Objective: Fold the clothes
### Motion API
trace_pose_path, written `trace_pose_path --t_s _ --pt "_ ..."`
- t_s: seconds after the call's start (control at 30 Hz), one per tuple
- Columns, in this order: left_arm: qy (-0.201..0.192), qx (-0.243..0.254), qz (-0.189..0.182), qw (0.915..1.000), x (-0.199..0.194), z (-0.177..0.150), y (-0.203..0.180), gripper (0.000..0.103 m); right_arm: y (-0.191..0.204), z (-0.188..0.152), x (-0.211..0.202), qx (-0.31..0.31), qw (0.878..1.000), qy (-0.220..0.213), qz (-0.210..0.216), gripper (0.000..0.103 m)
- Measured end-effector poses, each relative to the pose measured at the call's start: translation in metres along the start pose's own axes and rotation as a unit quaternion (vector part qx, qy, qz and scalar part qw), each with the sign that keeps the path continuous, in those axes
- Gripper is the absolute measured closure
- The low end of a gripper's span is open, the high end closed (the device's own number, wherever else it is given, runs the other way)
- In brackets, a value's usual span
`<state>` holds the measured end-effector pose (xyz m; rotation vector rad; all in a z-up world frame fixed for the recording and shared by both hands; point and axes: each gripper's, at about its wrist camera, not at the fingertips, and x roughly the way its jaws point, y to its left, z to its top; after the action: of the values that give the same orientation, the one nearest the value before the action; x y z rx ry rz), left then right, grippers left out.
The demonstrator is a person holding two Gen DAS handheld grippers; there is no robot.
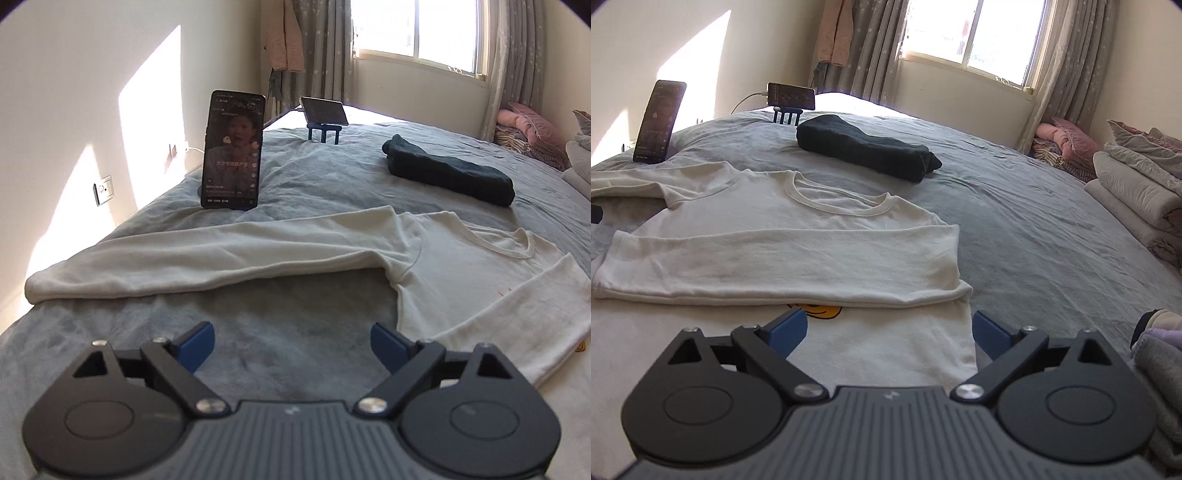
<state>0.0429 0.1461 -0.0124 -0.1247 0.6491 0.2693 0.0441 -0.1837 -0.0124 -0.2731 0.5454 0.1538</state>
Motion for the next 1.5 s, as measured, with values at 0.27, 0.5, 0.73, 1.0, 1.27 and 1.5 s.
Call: trace_pose_path --t_s 0.27,0.5,0.73,1.0,1.27,1.5 --pt "-0.013 -0.145 0.077 0.9863 0.008 0.009 0.076 0.01 0.009 0.008 0.005 -0.002 1.0 -0.014 0.01 0.003" --pt "-0.044 -0.232 0.12 0.9642 0.015 0.02 0.117 0.012 0.016 0.015 0.009 0.027 0.999 -0.016 0.023 0.003" --pt "-0.069 -0.319 0.139 0.935 0.025 0.02 0.14 0.041 0.019 0.02 0.011 0.051 0.998 -0.014 0.03 0.003" --pt "-0.106 -0.375 0.128 0.912 0.023 0.014 0.15 0.095 0.021 0.022 0.012 0.063 0.997 -0.015 0.032 0.003" --pt "-0.164 -0.366 0.052 0.9146 -0.003 0.027 0.119 0.096 0.018 0.023 0.011 0.078 0.996 -0.016 0.032 0.002" --pt "-0.18 -0.323 -0.038 0.9283 -0.015 0.038 0.067 0.096 0.012 0.025 0.011 0.109 0.993 -0.016 0.051 0.002"
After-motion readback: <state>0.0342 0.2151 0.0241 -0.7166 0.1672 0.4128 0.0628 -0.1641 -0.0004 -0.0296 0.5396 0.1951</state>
